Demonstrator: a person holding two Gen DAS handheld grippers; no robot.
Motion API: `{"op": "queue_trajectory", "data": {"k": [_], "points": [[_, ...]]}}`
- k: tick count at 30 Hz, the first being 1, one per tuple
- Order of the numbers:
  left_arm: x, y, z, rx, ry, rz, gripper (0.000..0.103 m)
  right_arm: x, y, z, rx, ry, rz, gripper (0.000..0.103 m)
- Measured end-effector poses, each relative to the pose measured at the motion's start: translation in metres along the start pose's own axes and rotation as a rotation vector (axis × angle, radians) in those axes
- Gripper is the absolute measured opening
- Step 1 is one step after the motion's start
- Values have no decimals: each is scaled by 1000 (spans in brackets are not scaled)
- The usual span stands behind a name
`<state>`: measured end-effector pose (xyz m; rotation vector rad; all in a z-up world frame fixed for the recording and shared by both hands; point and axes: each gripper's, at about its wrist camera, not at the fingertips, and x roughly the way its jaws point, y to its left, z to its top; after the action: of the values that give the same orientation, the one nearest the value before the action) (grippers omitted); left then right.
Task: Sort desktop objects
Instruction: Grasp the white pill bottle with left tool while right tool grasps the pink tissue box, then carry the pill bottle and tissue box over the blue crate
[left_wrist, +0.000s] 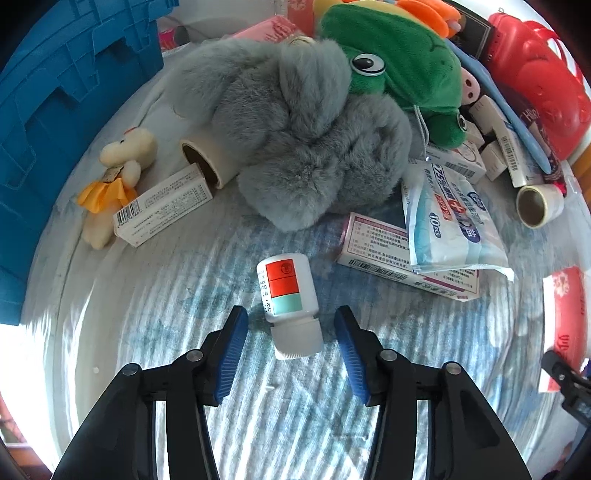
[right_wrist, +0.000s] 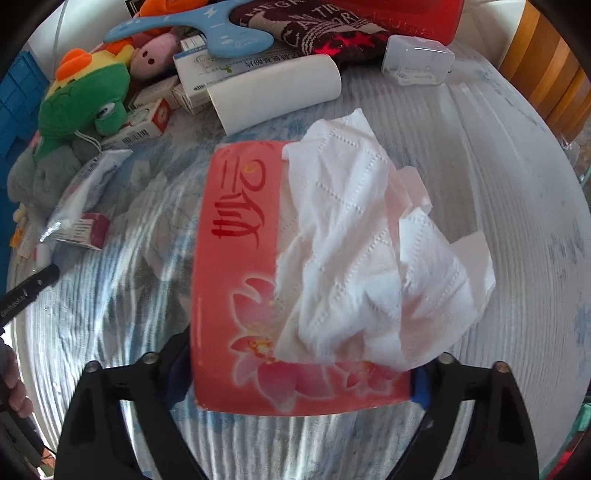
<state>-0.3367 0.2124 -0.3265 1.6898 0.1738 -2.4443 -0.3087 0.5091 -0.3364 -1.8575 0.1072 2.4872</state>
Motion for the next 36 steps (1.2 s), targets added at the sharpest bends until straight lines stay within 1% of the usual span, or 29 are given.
{"op": "queue_trajectory", "data": {"k": [1,2,7,10,13,21,22,23,25,26,31,34,36], "points": [[-1,-3,0,13,-4,-3,30,0,1,0,-8,-3,-3,86],[-2,-7,0,27,-4,-2,27,-1,2,0,-13,-4,-7,86],[-9,-16,-6,58,-14,26,27,-7,7,-3,-27,-18,5,84],[-22,-18,-11,69,-38,40,27,-14,12,-6,-43,-30,18,84],[-46,-17,-18,69,-74,43,27,-28,18,-9,-58,-59,34,84],[-118,-17,-40,67,-174,48,27,-76,45,-15,-130,-170,77,84],[-116,-12,-38,66,-183,51,27,-80,48,-14,-144,-182,84,84],[-106,0,-32,66,-192,54,27,-86,51,-14,-159,-194,93,84],[-113,15,-28,62,-212,61,27,-101,61,-16,-190,-220,114,84],[-119,19,-27,60,-222,68,27,-108,66,-18,-205,-230,125,84],[-159,55,-46,30,-295,111,27,-137,96,-27,-274,-275,172,84],[-188,79,-54,1,-355,144,27,-154,123,-27,-301,-324,197,84],[-205,96,-59,-3,-392,142,27,-171,144,-30,-318,-364,215,84]]}}
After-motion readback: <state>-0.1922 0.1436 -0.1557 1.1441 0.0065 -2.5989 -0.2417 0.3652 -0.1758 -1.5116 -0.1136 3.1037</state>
